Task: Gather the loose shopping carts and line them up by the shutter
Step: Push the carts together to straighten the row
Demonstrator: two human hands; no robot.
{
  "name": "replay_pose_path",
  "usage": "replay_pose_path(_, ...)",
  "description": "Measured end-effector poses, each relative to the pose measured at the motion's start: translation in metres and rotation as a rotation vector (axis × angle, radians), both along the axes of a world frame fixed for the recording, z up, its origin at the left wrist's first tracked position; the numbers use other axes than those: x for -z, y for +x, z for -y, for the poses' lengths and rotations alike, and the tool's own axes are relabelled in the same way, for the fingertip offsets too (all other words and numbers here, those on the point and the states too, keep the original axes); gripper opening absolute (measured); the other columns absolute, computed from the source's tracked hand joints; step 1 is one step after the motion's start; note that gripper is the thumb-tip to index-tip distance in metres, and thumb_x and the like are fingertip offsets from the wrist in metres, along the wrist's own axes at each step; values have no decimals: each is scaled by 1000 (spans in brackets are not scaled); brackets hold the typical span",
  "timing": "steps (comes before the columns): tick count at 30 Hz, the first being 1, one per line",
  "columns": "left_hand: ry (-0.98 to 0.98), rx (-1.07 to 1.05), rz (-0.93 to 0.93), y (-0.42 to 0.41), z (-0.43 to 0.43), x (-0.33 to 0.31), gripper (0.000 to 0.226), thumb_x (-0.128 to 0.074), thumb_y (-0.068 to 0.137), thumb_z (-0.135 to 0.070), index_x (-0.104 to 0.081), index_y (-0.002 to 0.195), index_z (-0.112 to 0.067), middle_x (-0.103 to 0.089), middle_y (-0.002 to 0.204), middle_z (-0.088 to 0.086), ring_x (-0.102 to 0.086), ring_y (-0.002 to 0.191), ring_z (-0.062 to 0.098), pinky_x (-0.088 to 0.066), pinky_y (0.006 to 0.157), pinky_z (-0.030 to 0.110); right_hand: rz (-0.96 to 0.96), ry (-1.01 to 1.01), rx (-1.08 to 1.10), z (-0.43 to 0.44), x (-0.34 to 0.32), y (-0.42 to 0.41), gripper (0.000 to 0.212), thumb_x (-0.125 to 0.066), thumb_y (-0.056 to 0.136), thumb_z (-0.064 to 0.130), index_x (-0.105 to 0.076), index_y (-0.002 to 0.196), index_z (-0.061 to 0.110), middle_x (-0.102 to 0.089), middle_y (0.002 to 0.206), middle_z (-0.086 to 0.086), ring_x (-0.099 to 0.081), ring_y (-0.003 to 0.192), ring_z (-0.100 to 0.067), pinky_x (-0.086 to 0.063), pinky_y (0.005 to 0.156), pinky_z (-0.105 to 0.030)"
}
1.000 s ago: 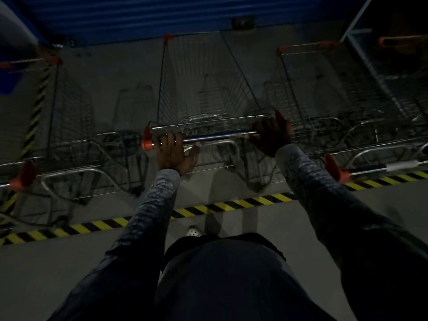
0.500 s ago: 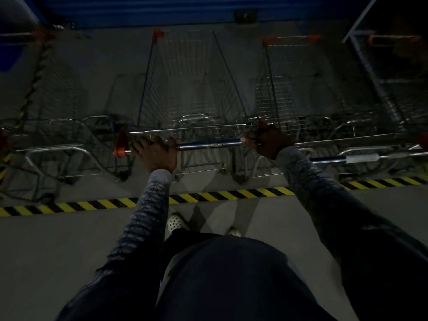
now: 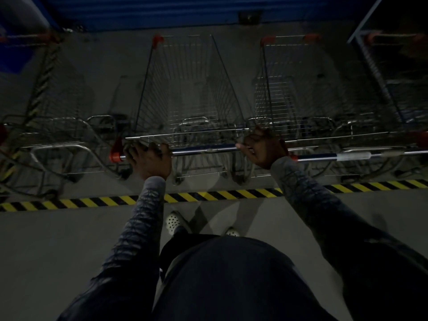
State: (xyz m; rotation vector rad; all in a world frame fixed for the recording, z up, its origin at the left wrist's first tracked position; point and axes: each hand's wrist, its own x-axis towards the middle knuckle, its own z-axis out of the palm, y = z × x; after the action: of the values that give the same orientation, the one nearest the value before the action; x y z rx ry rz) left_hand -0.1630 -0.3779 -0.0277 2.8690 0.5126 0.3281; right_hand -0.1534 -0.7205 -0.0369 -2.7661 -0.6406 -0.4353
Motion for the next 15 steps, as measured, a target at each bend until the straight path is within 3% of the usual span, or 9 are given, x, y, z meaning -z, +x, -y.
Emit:
replay_pose_path(4,25,12,-38,2,-3,3,54,-42,92,-45,-72,101,-1,-55,124,33,-42,123,50,-23,112,60,1,-156,154,1,-6,-13,48,-46,101,60,-74,100,20,-63,126,-4,-50,126,-28,-34,101,-53)
replay_pose_path(6,9,23,-39,5,-7,7,58,-37,89,-48,-76,97,-6,-56,124,31,-41,122,51,-24,111,60,29,-176,193,6,-9,-18,52,-49,97,67,-75,102,22,-60,135,-2,-48,127,-29,-29,102,-55)
replay_pose_path(15,-63,-27,-31,-3,-5,14,62,-40,86,-50,-77,102,-3,-53,134,24,-32,135,44,-15,111,53,166,-277,74,37,-12,-25,56,-57,89,72,-74,105,21,-65,128,0,-59,111,-32,-33,99,-55)
